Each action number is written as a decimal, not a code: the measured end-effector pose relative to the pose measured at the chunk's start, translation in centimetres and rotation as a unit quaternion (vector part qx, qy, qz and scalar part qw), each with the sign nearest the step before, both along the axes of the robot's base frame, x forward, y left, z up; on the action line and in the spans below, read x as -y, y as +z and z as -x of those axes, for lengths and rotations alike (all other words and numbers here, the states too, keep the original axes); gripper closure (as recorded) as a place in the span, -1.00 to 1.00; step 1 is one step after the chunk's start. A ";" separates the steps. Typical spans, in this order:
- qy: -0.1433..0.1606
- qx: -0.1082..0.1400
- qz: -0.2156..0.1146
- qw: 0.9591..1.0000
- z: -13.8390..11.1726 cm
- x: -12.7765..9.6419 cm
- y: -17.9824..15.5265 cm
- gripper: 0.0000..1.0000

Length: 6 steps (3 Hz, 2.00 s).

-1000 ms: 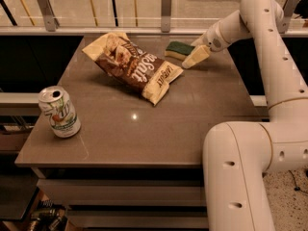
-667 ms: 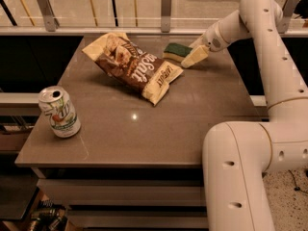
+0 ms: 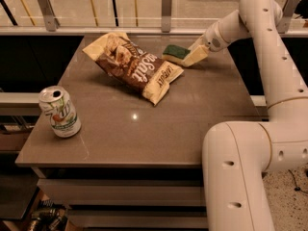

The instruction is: Pick sponge

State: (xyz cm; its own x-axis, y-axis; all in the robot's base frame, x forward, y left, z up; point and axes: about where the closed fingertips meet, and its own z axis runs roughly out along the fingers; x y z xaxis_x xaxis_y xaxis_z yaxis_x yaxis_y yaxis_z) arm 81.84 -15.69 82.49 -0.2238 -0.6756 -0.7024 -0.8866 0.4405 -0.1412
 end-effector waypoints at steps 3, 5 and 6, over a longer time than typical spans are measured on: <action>0.006 0.018 -0.010 1.000 0.9 -0.3 3.6 1.00; 0.004 0.039 -0.010 0.999 2.0 -0.3 7.9 1.00; -0.005 0.050 0.008 0.999 2.5 -0.6 10.7 1.00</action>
Offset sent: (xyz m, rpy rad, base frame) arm 0.0019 -0.0058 0.0577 0.0125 -0.0585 0.0088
